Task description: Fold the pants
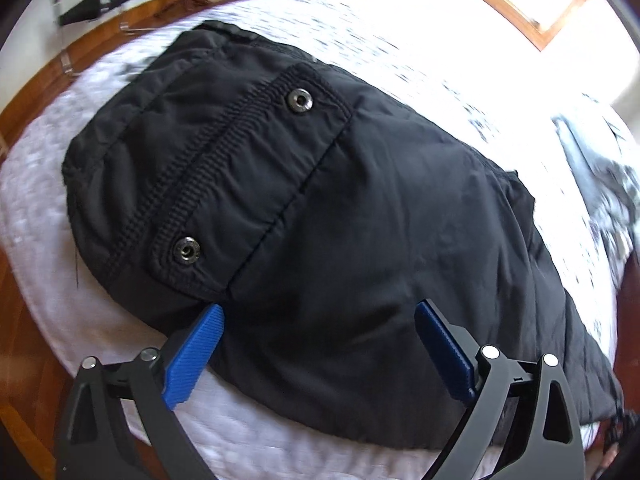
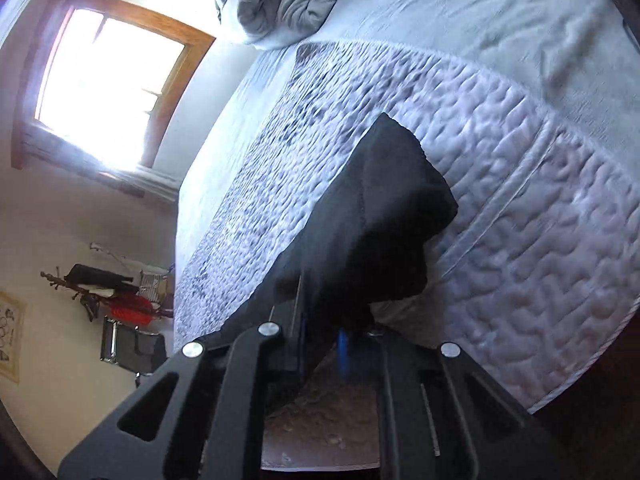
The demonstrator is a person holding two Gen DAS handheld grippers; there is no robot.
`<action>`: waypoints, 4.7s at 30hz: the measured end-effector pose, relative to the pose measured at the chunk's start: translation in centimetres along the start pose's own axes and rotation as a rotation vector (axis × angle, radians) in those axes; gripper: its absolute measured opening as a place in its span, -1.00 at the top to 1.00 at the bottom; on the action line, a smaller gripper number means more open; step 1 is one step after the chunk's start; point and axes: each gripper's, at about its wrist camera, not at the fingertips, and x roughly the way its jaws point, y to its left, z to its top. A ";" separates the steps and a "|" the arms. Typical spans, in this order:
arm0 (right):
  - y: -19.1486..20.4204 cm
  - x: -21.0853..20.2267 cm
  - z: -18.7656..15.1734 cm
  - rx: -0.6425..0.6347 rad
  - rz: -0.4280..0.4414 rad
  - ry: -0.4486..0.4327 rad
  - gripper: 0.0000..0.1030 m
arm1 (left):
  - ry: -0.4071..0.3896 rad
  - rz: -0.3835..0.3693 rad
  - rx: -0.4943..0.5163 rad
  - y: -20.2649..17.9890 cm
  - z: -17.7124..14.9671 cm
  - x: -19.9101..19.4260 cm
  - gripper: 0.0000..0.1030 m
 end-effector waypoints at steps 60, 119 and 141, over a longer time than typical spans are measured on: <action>28.4 13.5 -18.7 -0.945 -0.240 0.149 0.78 | -0.205 -0.229 -0.204 2.9 -4.3 -11.1 -0.92; 16.9 12.2 -13.8 -0.576 -0.088 0.248 -0.57 | -0.122 -0.171 -0.264 3.7 -4.3 -9.1 -0.92; 9.0 17.7 -11.2 -0.333 0.122 0.469 0.53 | -0.062 -0.116 -0.266 3.0 -4.4 -7.3 -0.92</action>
